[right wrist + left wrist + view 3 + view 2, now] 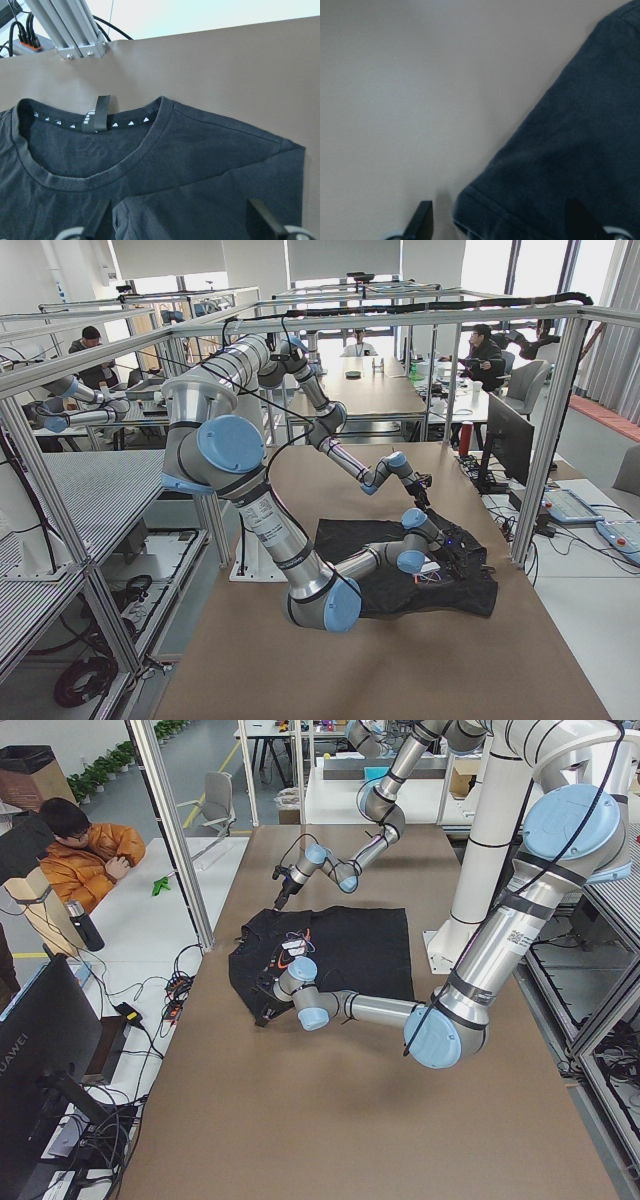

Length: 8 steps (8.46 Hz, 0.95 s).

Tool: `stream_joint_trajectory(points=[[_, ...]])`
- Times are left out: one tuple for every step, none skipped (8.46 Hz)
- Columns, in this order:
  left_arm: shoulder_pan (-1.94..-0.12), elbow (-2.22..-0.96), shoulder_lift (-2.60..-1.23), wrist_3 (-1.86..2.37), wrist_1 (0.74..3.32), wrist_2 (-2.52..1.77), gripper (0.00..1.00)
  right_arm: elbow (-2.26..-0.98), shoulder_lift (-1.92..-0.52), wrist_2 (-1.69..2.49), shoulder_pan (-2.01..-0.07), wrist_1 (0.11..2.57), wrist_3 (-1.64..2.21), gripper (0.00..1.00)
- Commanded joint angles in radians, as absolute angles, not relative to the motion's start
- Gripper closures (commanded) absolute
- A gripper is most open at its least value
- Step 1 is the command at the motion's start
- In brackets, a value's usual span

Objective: Fold clothes
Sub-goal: 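Grasp the sleeve nearest the left gripper and fold it inward over the shirt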

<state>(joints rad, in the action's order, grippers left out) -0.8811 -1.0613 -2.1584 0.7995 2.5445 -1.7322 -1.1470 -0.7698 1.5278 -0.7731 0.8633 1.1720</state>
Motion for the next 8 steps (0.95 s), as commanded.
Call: stream_joint_trajectory(points=[[-0.881, -1.060, -2.157, 0.793, 2.545, -1.733, 0.39, -1.170, -0.791, 1.526, -0.773, 0.862, 1.172, 0.06], [-0.881, -1.060, -2.155, 0.781, 2.545, -1.733, 0.50, -1.178, -0.799, 1.526, -0.773, 0.862, 1.172, 0.06], [-0.881, -1.060, -2.154, 0.781, 2.545, -1.733, 0.64, -1.180, -0.802, 1.525, -0.773, 0.862, 1.173, 0.06], [-0.881, -1.060, -2.154, 0.781, 2.545, -1.732, 0.76, -1.180, -0.804, 1.523, -0.772, 0.862, 1.173, 0.06], [-0.881, -1.061, -2.154, 0.782, 2.545, -1.733, 0.90, -1.180, -0.805, 1.523, -0.772, 0.861, 1.173, 0.06], [-0.881, -1.068, -2.161, 0.790, 2.545, -1.735, 1.00, -1.180, -0.810, 1.523, -0.772, 0.861, 1.173, 0.06], [-0.881, -1.084, -2.169, 0.792, 2.542, -1.747, 1.00, -1.190, -0.816, 1.523, -0.772, 0.861, 1.173, 0.06], [-0.882, -1.104, -2.171, 0.792, 2.533, -1.752, 1.00, -1.198, -0.821, 1.522, -0.772, 0.861, 1.173, 0.06]])
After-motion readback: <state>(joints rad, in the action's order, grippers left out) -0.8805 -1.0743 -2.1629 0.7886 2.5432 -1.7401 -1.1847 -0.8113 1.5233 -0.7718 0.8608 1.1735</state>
